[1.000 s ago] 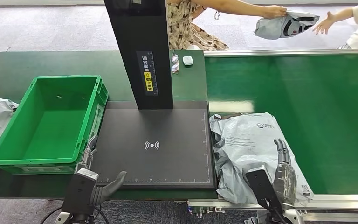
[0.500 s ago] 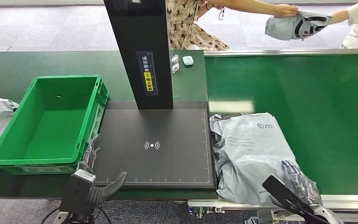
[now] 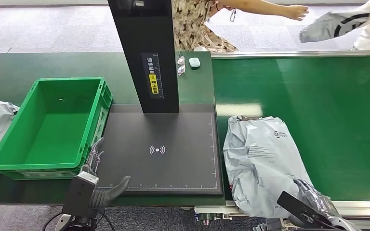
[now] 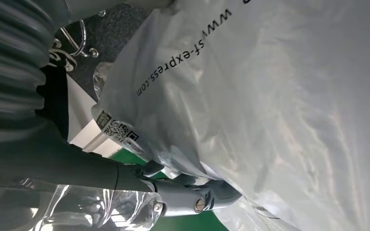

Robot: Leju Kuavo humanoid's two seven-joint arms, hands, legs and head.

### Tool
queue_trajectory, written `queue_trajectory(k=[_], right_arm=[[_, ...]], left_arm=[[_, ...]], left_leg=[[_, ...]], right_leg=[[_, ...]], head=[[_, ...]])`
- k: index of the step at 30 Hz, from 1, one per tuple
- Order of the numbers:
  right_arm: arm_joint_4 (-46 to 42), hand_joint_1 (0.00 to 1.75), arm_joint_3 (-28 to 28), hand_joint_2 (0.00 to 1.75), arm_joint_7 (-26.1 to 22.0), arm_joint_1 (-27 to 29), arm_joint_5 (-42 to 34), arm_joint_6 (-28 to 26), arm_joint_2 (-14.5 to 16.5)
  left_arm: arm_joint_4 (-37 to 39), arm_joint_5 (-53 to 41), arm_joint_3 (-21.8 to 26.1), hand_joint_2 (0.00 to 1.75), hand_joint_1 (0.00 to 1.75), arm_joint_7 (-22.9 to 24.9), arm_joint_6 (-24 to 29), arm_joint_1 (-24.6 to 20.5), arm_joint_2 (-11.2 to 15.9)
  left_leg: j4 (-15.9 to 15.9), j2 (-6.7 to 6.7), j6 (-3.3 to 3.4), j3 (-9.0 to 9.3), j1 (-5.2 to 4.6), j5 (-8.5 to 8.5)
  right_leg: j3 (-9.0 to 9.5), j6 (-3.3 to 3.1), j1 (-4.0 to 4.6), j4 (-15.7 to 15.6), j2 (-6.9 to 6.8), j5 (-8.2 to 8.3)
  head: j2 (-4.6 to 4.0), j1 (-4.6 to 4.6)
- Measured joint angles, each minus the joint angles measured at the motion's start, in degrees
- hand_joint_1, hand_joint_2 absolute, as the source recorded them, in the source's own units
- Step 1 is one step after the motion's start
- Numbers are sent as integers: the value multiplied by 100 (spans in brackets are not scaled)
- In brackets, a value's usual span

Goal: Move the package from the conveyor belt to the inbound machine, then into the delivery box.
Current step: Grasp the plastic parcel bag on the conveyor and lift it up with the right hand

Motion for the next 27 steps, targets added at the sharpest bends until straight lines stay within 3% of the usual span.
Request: queue_trajectory(k=[4, 16, 21, 27], right_arm=[[186, 175, 234, 175, 33, -17, -201, -80, -189], [295, 175, 680, 175, 137, -81, -492, -426, -339], [296, 175, 745, 175, -27, -88, -508, -894, -324], [220, 175, 653, 175, -370, -125, -595, -1553, -83]], left_arm=[[54, 86, -8, 175, 0, -36, 68, -5, 58], [141, 169, -56, 175, 0, -57, 193, -74, 172], [148, 164, -99, 175, 0, -57, 284, -61, 189], [148, 119, -135, 175, 0, -57, 361, -16, 194]], left_leg=[[0, 0, 0, 0, 0, 0], [0, -1, 0, 13, 2, 0], [0, -3, 1, 11, 1, -1], [-1, -2, 1, 11, 1, -1]], right_leg=[[0, 2, 0, 0, 0, -1], [12, 4, 2, 0, -1, -4], [15, 5, 1, 0, -4, -4], [14, 5, 1, 0, -3, -4]], head=[[0, 1], [0, 0], [0, 1], [0, 1]])
